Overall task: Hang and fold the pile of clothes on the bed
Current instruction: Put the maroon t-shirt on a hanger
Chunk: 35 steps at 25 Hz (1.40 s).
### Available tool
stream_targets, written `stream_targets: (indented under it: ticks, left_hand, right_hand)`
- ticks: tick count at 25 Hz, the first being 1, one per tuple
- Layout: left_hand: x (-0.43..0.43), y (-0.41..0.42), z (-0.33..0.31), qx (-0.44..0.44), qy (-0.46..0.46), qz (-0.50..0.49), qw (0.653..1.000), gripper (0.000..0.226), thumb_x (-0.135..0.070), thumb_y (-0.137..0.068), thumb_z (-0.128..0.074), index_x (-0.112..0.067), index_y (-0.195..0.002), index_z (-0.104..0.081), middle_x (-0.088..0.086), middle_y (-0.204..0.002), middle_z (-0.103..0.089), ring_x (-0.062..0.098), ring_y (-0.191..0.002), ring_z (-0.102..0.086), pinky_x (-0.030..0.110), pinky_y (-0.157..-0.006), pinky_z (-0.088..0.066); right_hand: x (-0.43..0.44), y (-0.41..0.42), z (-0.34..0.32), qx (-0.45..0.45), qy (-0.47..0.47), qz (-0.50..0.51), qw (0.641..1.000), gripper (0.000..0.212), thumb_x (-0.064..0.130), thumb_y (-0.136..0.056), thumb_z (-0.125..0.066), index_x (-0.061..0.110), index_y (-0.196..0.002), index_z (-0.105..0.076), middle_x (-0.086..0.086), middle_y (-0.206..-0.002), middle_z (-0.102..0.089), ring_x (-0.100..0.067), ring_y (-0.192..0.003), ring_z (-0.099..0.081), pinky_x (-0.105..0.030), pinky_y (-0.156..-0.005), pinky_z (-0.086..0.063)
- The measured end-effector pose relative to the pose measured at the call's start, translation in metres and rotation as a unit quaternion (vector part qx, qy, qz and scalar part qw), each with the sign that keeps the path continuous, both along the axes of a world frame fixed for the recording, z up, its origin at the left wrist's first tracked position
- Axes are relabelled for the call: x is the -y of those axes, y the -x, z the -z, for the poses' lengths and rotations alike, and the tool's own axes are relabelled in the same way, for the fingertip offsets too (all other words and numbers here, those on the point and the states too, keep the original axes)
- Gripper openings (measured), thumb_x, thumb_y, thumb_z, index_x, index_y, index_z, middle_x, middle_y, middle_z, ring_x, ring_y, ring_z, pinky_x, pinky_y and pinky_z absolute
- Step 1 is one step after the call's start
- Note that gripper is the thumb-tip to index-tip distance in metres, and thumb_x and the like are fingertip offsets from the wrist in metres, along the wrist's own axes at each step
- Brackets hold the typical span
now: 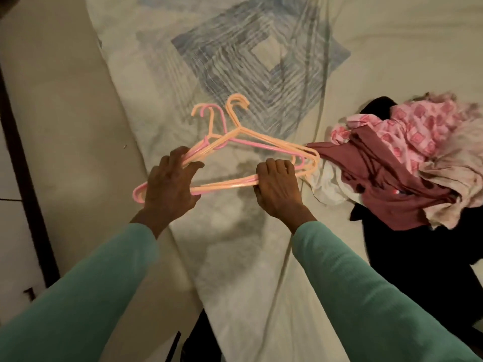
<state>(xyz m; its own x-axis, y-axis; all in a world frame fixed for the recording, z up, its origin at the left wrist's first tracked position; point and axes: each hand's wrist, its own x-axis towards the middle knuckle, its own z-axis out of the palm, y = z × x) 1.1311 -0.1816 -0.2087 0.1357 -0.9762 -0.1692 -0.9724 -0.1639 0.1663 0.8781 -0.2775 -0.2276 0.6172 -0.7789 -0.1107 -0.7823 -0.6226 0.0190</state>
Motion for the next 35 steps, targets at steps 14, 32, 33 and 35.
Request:
stream_targets:
  ticks: [14, 32, 33, 35]
  left_hand:
    - [0.040, 0.067, 0.069, -0.049, -0.016, 0.011, 0.999, 0.079, -0.057, -0.081, -0.065, -0.024, -0.149, -0.045, 0.017, -0.171, -0.017, 0.040, -0.154, -0.024, 0.065, -0.117, -0.022]
    - [0.096, 0.185, 0.085, -0.023, -0.138, 0.159, 0.977, 0.095, -0.063, -0.098, -0.052, -0.026, -0.166, 0.003, 0.009, -0.174, 0.010, 0.033, -0.161, 0.004, 0.064, -0.124, -0.010]
    - [0.094, 0.191, 0.068, -0.058, -0.124, 0.139, 0.981, 0.094, -0.060, -0.097, -0.056, -0.025, -0.166, -0.002, 0.009, -0.174, 0.004, 0.033, -0.161, 0.000, 0.063, -0.124, -0.012]
    - [0.084, 0.206, 0.032, -0.180, -0.069, 0.114, 0.975, 0.093, -0.053, -0.093, -0.067, -0.024, -0.165, -0.015, 0.009, -0.173, -0.010, 0.033, -0.159, -0.011, 0.059, -0.122, -0.023]
  right_hand:
    - [0.004, 0.048, 0.033, 0.165, -0.094, 0.201, 0.961, 0.065, 0.031, -0.093, -0.063, 0.015, -0.152, -0.043, -0.014, -0.154, -0.043, -0.036, -0.145, -0.038, -0.054, -0.116, -0.033]
    - [-0.016, 0.206, -0.067, 0.479, -0.028, 0.542, 0.689, 0.005, 0.012, -0.096, -0.069, 0.013, -0.099, -0.073, -0.001, -0.093, -0.076, -0.016, -0.089, -0.072, -0.047, -0.089, -0.060]
    - [-0.027, 0.204, -0.085, 0.504, -0.020, 0.537, 0.677, 0.006, 0.009, -0.098, -0.066, 0.013, -0.100, -0.071, -0.003, -0.095, -0.075, -0.019, -0.090, -0.072, -0.049, -0.089, -0.060]
    - [-0.044, 0.205, -0.120, 0.532, -0.018, 0.520, 0.668, 0.008, 0.008, -0.101, -0.063, 0.014, -0.101, -0.069, -0.007, -0.097, -0.074, -0.028, -0.093, -0.072, -0.055, -0.088, -0.060]
